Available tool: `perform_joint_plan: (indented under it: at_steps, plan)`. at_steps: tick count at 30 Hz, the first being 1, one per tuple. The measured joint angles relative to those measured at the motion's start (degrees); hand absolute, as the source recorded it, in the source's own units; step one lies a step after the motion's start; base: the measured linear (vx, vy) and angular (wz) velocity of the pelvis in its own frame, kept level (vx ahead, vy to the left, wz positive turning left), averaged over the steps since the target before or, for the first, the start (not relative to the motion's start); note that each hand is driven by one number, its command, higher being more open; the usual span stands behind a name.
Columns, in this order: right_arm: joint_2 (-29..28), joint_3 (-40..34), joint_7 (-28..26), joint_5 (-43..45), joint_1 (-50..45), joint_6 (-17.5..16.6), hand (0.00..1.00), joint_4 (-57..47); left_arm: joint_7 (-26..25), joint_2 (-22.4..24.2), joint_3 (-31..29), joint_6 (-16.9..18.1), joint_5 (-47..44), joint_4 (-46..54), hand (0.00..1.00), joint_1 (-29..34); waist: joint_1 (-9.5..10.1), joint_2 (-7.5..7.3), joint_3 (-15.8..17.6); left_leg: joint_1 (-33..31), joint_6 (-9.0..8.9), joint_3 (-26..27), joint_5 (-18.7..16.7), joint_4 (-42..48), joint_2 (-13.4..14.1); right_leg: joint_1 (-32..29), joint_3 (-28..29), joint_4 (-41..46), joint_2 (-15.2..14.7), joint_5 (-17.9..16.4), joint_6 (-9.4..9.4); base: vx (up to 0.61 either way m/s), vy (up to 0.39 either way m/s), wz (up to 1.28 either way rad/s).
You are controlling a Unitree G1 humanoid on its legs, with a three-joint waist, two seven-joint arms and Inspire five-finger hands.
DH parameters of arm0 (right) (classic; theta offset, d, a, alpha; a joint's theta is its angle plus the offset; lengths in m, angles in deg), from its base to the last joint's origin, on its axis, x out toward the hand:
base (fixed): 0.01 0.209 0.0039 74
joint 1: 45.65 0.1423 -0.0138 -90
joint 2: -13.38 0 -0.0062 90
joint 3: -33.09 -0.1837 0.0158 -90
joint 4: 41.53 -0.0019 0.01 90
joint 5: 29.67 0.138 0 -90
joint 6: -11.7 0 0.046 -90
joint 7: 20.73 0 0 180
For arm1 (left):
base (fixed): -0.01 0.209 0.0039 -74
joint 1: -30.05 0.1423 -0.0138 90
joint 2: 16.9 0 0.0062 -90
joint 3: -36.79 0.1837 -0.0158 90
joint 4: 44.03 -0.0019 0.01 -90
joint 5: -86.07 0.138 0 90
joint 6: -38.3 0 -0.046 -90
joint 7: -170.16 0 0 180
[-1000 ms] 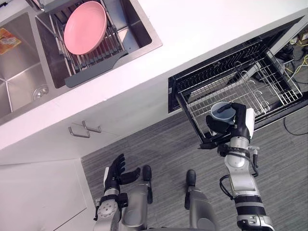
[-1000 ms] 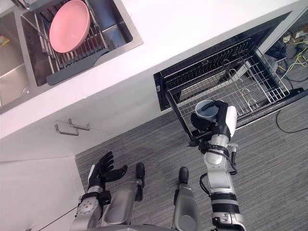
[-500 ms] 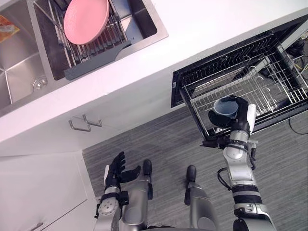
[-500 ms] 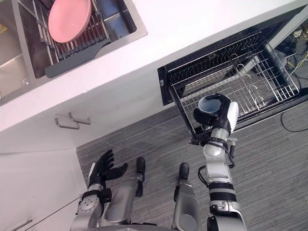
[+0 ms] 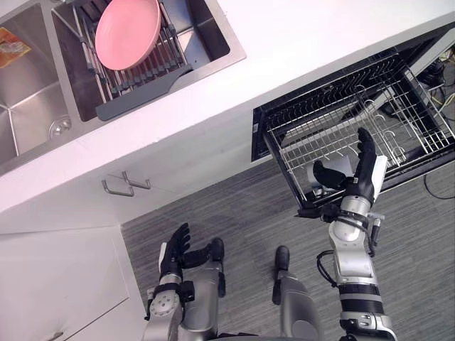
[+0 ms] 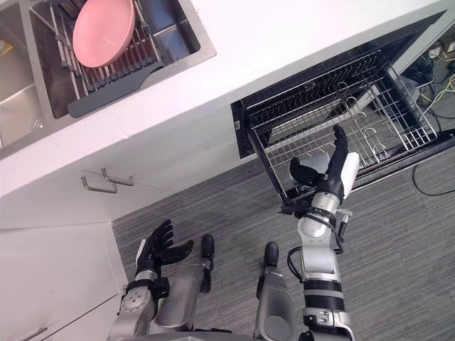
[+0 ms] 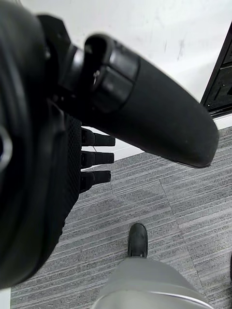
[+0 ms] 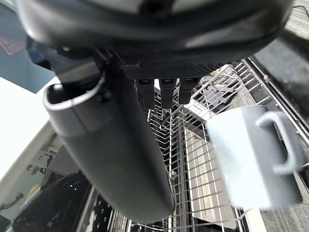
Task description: Walk over to the sink, pick up the cup, carry it to the dishwasher, place the cup inside the dishwasher, then close the dishwasher door
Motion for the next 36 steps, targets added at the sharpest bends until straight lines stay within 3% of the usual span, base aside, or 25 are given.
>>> perform_joint_plan:
  at_steps: [6,11,19,26,33,35,36]
  plan:
    - [-1.23,0.44,-0.02,0.0,-5.39,-0.15,0.9,-6.77,0.13,0.11,-0.12,-0.6,1.21,-1.63,0.9,0.01,-0.24,-0.22,-0.13,2.23,-0.14,0.2,-0.23,-0.65,0.16,2.24,-0.11,-0.68,0.12,-0.13,-0.06,0.0,-0.003,-0.01]
    - [-3.13,2.84,-1.45,0.25,-10.45,-1.53,0.9,-12.43,0.5,0.21,-0.81,-1.48,1.35,-1.99,0.9,0.15,-0.49,-1.42,-1.16,3.59,-0.36,0.13,-1.45,0.23,0.57,4.15,-0.41,-0.72,0.39,-0.72,-0.11,0.01,-0.003,0.01]
    - [-6.81,5.01,-7.72,6.8,-20.31,-5.76,0.9,-18.16,1.41,0.62,-2.87,-2.8,3.46,-5.79,0.9,0.87,-1.58,-3.75,-7.17,7.37,-0.86,-1.17,-2.4,-0.1,0.46,9.04,-2.52,-1.78,0.23,-2.19,-0.05,0.05,-0.008,0.08]
    - [-8.21,8.32,-11.7,9.15,-27.73,-7.22,0.9,-20.06,1.39,2.13,-4.83,-3.44,3.49,-8.81,0.9,3.87,-1.85,-3.69,-12.86,10.31,-0.93,-2.69,-2.78,-0.54,0.26,12.74,-4.28,-1.77,0.0,-3.56,-0.05,0.01,-0.011,0.1]
    - [-7.87,9.96,-12.57,9.06,-30.9,-8.49,0.9,-23.97,1.36,2.22,-6.13,-3.32,4.61,-9.15,0.9,4.57,-2.01,-3.4,-13.86,8.29,-0.54,-8.47,-3.74,3.6,-1.44,15.72,-11.22,1.35,-1.85,-6.37,0.14,-0.04,-0.012,0.54]
    - [-7.54,9.77,-12.12,8.95,-30.83,-8.93,0.9,-25.3,1.38,2.19,-6.14,-3.33,4.62,-9.42,0.9,4.57,-2.55,-2.94,-14.45,5.09,1.92,-1.75,-5.68,6.89,0.83,16.01,-15.39,2.73,-2.91,-7.36,0.47,-0.06,0.032,1.13]
    - [-6.63,9.55,-11.26,8.86,-30.19,-9.29,0.9,-25.92,1.37,2.19,-6.14,-3.34,4.63,-9.44,0.9,4.59,-2.68,-2.81,-14.53,3.9,1.89,7.31,-5.72,9.21,4.94,16.58,-18.53,3.74,-4.13,-8.19,1.12,-0.03,0.061,1.08]
